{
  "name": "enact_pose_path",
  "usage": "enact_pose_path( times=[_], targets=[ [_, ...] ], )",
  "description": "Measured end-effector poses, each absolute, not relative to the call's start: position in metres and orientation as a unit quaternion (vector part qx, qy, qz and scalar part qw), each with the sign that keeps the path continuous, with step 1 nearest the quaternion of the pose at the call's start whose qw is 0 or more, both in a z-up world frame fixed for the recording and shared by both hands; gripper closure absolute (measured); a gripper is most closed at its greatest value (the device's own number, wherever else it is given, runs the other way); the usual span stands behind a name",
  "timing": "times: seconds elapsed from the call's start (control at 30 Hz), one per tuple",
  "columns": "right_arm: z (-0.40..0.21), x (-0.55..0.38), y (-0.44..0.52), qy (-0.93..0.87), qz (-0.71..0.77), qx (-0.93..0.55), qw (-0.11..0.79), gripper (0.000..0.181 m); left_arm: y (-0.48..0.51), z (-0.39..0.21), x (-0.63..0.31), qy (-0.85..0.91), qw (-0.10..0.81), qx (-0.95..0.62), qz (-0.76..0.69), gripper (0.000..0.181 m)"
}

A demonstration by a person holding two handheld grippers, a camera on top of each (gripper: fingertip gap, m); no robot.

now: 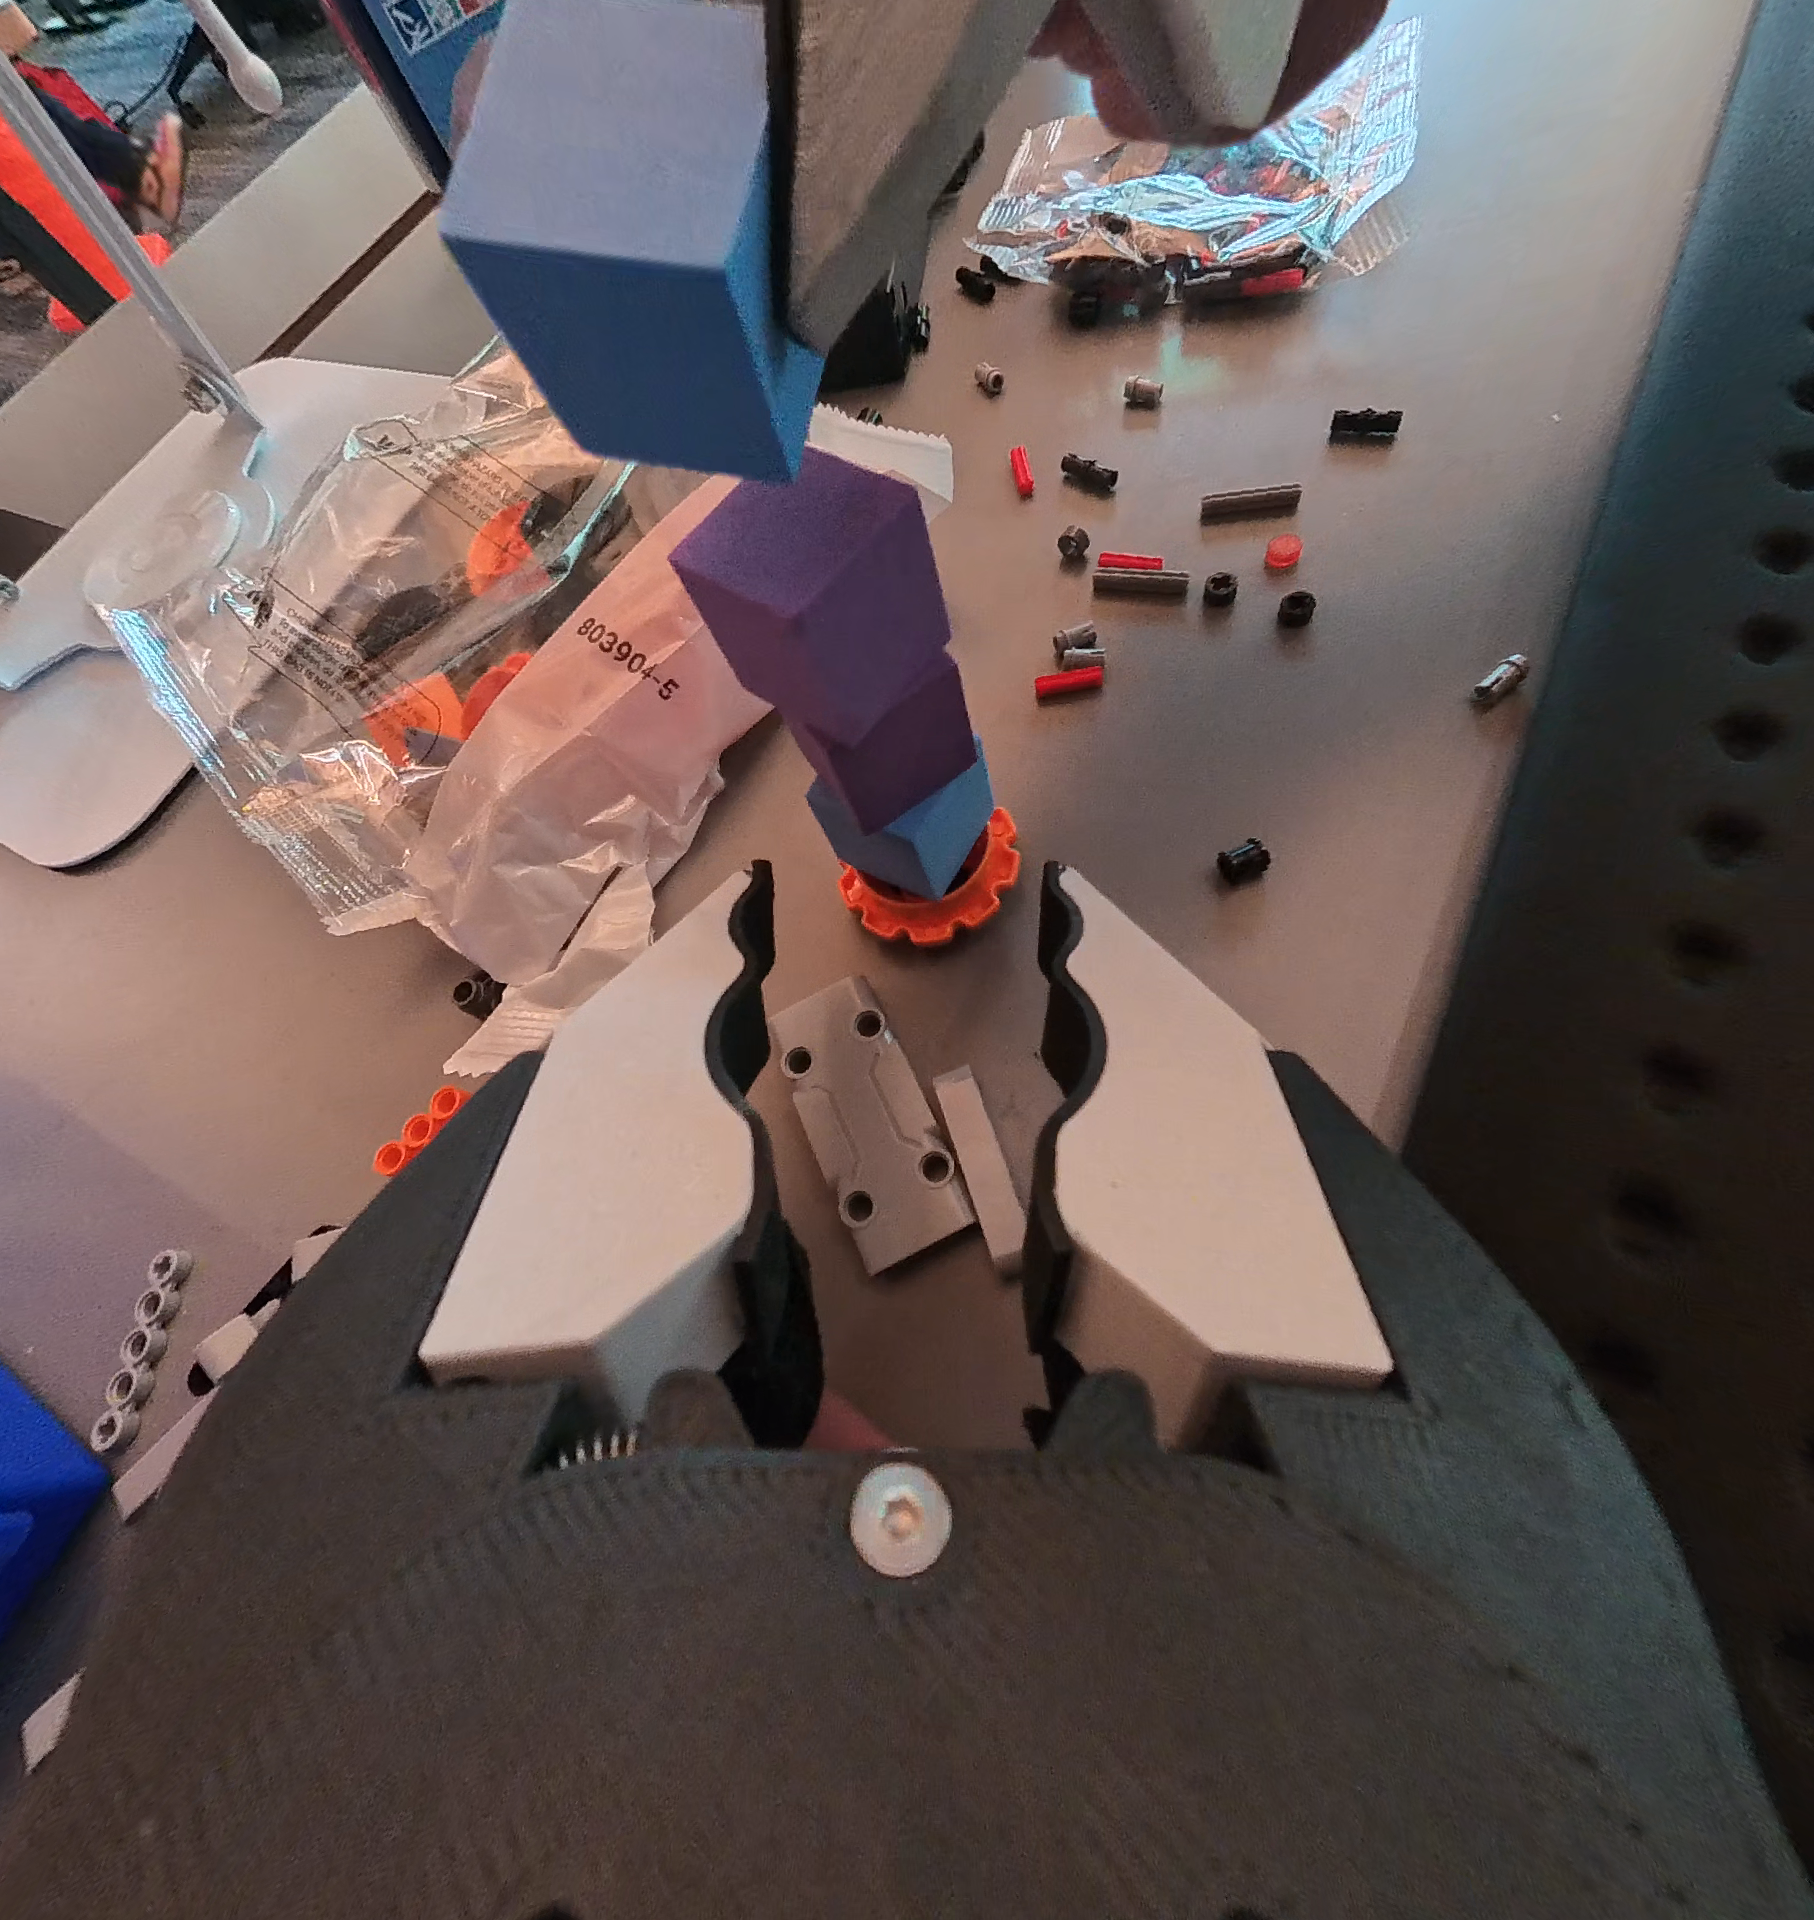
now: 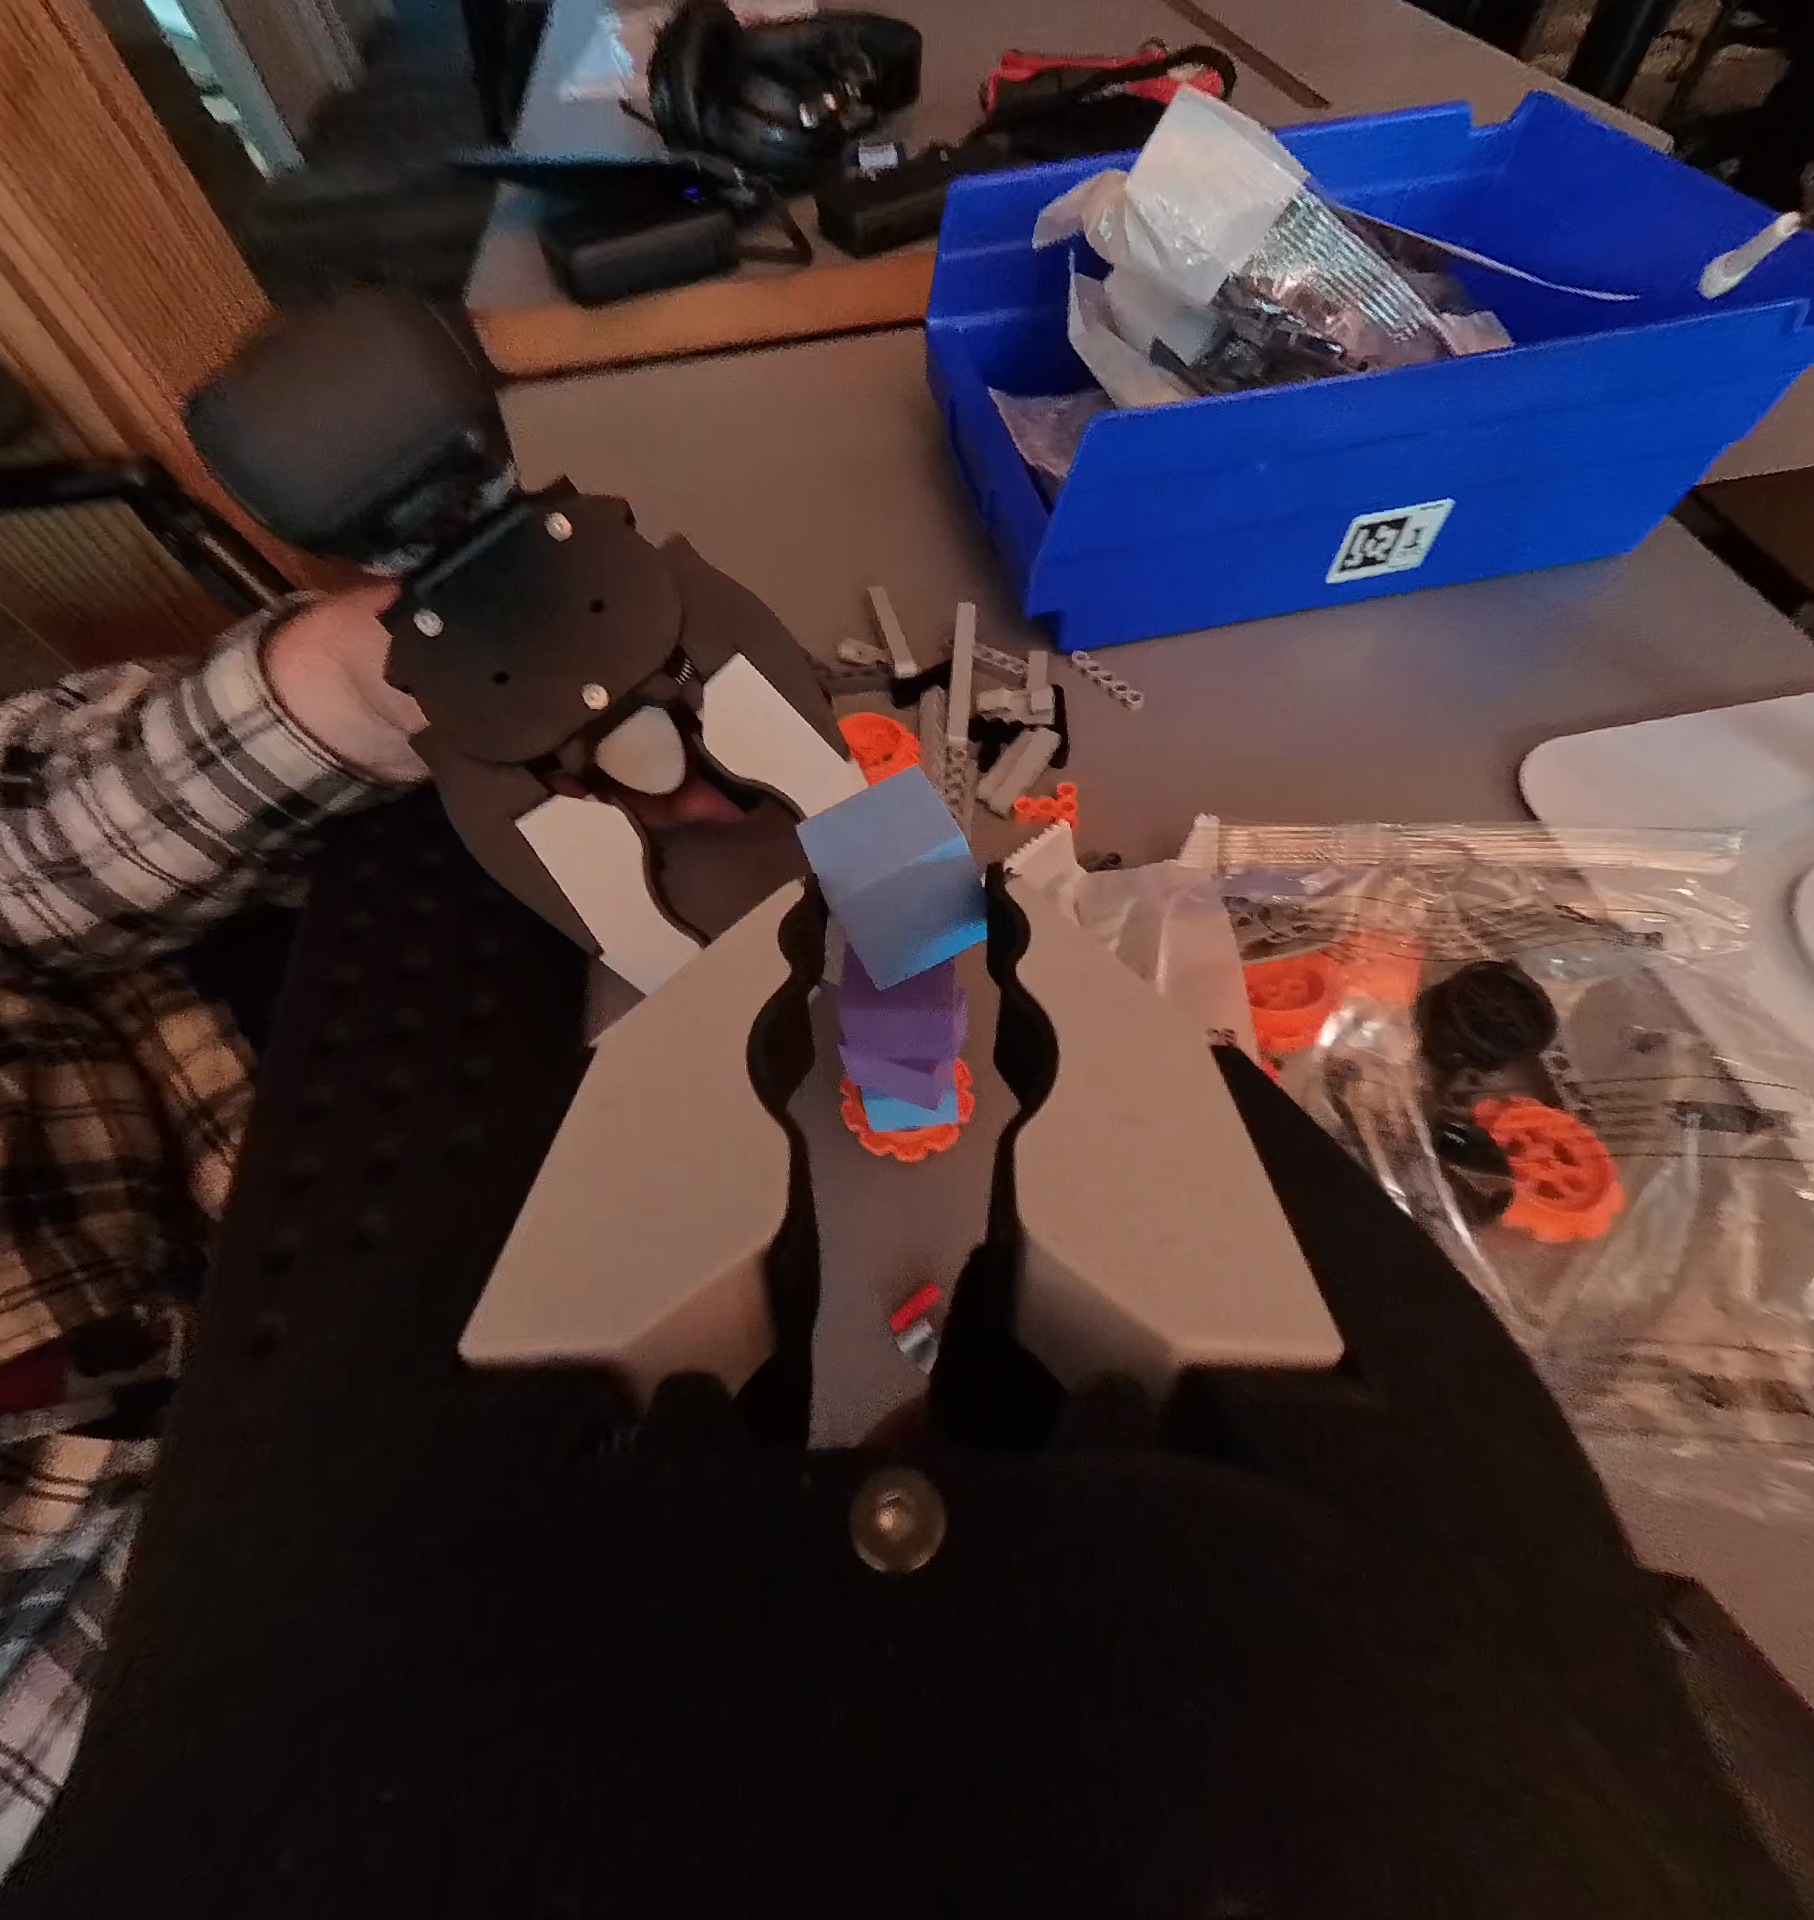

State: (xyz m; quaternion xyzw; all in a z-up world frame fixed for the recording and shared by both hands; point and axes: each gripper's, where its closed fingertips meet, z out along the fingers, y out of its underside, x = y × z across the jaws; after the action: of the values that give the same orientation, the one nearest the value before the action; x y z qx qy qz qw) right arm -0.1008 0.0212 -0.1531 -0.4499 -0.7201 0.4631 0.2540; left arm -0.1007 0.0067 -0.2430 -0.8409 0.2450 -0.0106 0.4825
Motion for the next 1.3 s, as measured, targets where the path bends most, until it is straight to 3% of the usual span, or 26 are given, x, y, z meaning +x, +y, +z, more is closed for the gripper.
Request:
enact_pose_path(
  times=[0.4, 0.6, 0.73, 0.87, 1.0, 1.17, 1.3],
  targets=[
    [-0.167, -0.101, 0.017, -0.697, 0.507, -0.457, 0.221, 0.15, 0.007, -0.245, -0.1, 0.249, 0.477, -0.843, -0.011, 0.131],
    [-0.161, -0.093, 0.026, -0.689, 0.504, -0.473, 0.218, 0.126, 0.006, -0.246, -0.1, 0.249, 0.476, -0.843, -0.012, 0.131],
    [-0.129, -0.061, 0.055, -0.684, 0.469, -0.483, 0.281, 0.124, 0.006, -0.246, -0.1, 0.251, 0.477, -0.842, -0.01, 0.131],
    [-0.111, 0.019, 0.144, -0.675, 0.313, -0.56, 0.364, 0.124, 0.005, -0.245, -0.099, 0.252, 0.477, -0.842, -0.013, 0.13],
    [-0.116, 0.157, 0.273, -0.62, 0.083, -0.68, 0.382, 0.125, 0.005, -0.247, -0.098, 0.252, 0.474, -0.844, -0.015, 0.129],
    [-0.162, 0.337, 0.372, -0.519, -0.069, -0.81, 0.264, 0.126, 0.005, -0.248, -0.099, 0.251, 0.471, -0.845, -0.012, 0.129],
    [-0.206, 0.412, 0.397, -0.524, -0.121, -0.827, 0.162, 0.132, 0.005, -0.25, -0.101, 0.249, 0.469, -0.847, -0.013, 0.129]
  ],
)
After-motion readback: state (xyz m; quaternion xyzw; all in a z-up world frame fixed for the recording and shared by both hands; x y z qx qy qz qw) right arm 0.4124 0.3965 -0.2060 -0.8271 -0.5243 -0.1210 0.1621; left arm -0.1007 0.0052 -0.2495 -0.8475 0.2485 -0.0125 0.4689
